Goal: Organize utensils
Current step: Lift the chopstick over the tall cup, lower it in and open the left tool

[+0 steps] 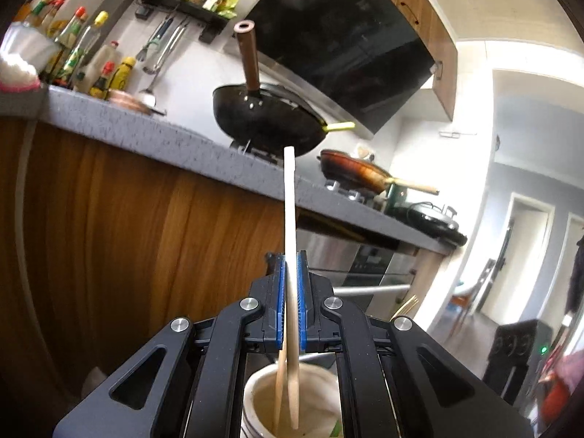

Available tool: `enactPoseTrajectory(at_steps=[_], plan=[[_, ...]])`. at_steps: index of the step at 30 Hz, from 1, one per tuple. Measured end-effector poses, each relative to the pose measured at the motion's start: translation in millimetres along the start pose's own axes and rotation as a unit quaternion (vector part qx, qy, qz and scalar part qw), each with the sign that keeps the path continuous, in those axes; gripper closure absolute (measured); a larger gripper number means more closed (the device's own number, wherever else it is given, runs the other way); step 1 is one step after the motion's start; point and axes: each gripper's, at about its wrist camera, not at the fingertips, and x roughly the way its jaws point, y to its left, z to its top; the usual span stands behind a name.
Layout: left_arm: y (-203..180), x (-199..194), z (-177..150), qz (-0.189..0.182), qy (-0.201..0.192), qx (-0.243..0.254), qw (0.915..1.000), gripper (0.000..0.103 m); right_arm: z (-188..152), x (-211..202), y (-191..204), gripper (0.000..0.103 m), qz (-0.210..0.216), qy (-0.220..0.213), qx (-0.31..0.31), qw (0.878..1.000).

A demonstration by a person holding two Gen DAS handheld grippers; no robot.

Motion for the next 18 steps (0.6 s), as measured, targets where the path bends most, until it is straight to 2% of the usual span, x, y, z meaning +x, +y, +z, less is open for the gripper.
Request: enactPoseTrajectory(at_steps=[12, 18], plan=[[7.0, -39.3, -21.0, -0.002, 0.023, 0.03, 0.9993, 0.097, 0.6, 0.9, -7.5, 0.093, 0.011, 0.008, 0.02, 1.0], [-1.3, -50.1, -33.4, 0.009, 0.055, 0.059, 0.9967, 0.095, 0.3, 1.3, -12.8, 0.093, 0.021, 0.009, 0.041, 0.999]])
